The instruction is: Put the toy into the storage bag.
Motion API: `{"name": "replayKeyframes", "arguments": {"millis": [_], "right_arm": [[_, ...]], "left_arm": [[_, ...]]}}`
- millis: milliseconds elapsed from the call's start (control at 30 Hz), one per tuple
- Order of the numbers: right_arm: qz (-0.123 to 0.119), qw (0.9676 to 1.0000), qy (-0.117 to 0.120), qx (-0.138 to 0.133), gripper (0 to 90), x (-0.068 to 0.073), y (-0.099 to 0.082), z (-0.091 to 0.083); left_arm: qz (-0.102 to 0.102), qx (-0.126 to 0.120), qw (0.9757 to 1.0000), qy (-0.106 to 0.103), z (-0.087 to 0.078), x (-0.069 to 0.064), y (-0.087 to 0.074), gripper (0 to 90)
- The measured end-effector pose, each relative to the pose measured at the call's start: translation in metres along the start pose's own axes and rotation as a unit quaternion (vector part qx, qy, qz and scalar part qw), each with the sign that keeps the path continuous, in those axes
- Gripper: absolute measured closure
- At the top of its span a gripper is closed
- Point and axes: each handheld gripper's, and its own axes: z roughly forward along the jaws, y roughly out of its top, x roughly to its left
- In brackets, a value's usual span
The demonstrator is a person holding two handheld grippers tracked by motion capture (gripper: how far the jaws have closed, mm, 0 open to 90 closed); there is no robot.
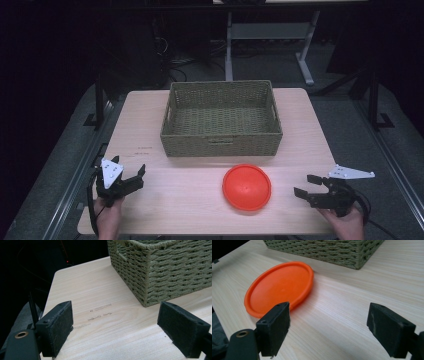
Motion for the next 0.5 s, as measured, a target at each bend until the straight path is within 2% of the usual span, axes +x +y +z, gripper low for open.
{"name": "replayKeyframes", "arguments": {"millis": [167,367,500], "right_arm": [[-0.010,0.9998,0.013,-0.009,17.6,0.008,0.005,0.001],[-0.021,0.9994,0.028,0.005,16.8,0.015,0.011,0.009],[-0.019,0.9993,0.031,0.011,16.6,0.018,0.013,0.014]], "left_arm": [[-0.003,-0.006,1.0000,0.006,-0.001,0.000,0.000,12.7],[0.005,-0.004,1.0000,0.004,-0.002,-0.001,0.000,12.7],[0.004,-0.003,1.0000,0.004,0.000,-0.002,0.000,12.7]]}}
